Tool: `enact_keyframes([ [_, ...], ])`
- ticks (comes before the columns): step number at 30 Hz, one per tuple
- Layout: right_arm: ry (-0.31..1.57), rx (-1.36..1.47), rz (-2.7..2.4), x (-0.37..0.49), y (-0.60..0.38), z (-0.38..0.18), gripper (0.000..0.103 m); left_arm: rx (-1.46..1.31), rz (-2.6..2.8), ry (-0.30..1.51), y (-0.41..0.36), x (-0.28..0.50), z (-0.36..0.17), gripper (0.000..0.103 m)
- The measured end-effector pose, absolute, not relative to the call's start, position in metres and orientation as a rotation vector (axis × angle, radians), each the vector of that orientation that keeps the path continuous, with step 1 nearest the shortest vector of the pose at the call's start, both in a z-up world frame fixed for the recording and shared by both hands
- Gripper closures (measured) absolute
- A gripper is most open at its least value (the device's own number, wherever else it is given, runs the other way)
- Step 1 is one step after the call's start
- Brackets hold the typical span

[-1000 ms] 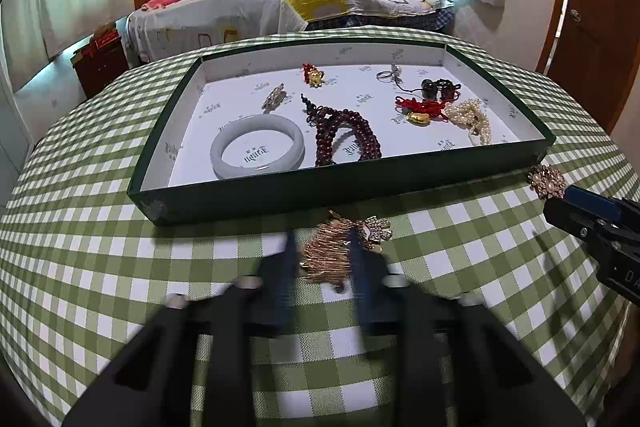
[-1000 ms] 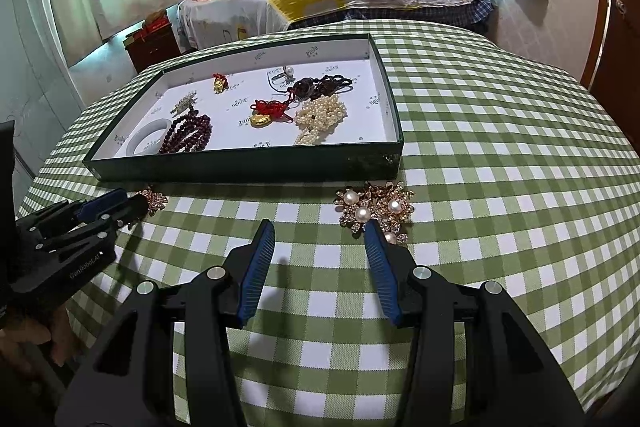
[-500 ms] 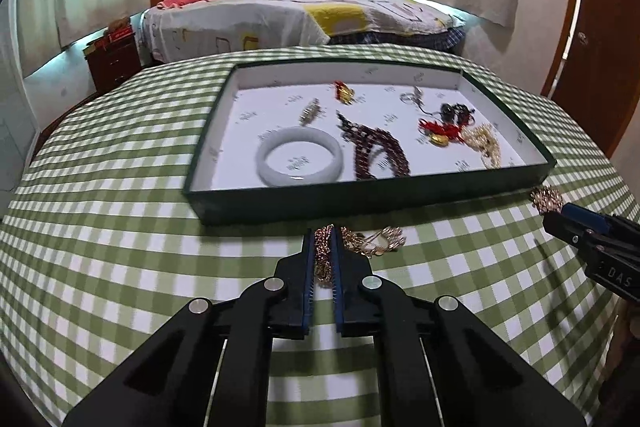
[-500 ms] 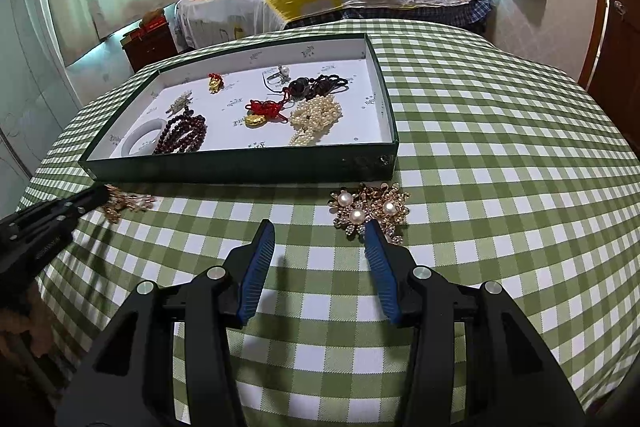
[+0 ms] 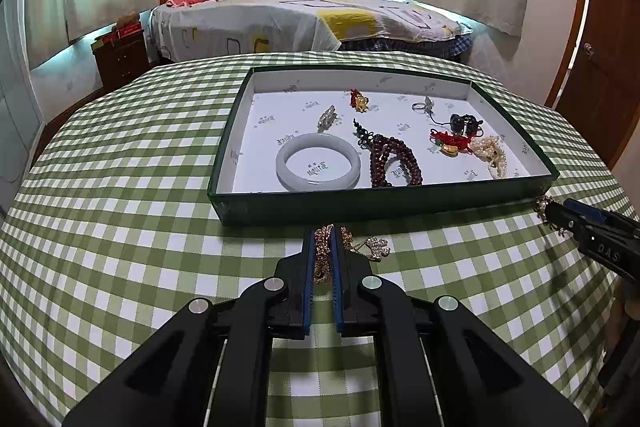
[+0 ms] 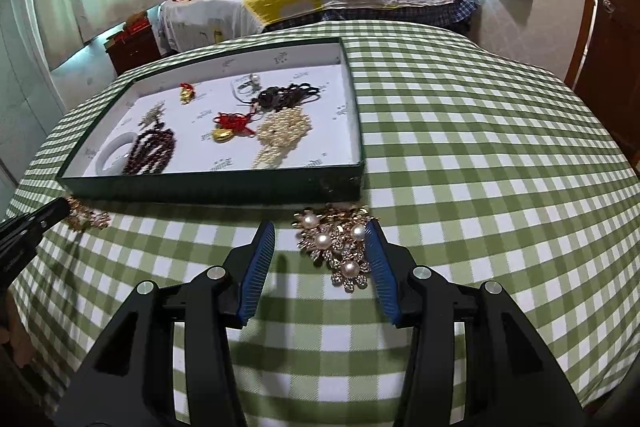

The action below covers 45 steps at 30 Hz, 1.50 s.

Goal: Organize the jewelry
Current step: 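Grasp the rose-gold chain with the left gripper while the right grasps the pearl flower brooch, then carry the chain and pearl brooch into the box and open both grippers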

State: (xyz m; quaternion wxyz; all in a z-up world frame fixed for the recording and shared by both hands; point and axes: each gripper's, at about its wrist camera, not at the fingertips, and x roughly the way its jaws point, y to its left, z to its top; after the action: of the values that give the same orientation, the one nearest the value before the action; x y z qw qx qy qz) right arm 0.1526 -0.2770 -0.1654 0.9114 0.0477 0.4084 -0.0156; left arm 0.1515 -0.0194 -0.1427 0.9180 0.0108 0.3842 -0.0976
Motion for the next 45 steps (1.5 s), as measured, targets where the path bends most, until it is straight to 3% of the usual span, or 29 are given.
enact_keyframes([
  [13, 0.881, 0.068, -0.032, 0.165, -0.275, -0.176, 0.047, 0.019, -0.202, 0.807, -0.020, 0.154, -0.148, 0.095],
  [16, 0.879, 0.045, -0.039, 0.165, -0.273, -0.177, 0.054, 0.019, -0.202, 0.807, -0.020, 0.154, -0.148, 0.095],
  [21, 0.863, 0.047, -0.033, 0.162, -0.272, -0.175, 0.057, 0.014, -0.198, 0.810, -0.020, 0.155, -0.150, 0.095],
  [45, 0.824, 0.048, -0.002, 0.146, -0.264, -0.158, 0.058, 0.011, -0.200, 0.792, -0.019, 0.153, -0.143, 0.095],
])
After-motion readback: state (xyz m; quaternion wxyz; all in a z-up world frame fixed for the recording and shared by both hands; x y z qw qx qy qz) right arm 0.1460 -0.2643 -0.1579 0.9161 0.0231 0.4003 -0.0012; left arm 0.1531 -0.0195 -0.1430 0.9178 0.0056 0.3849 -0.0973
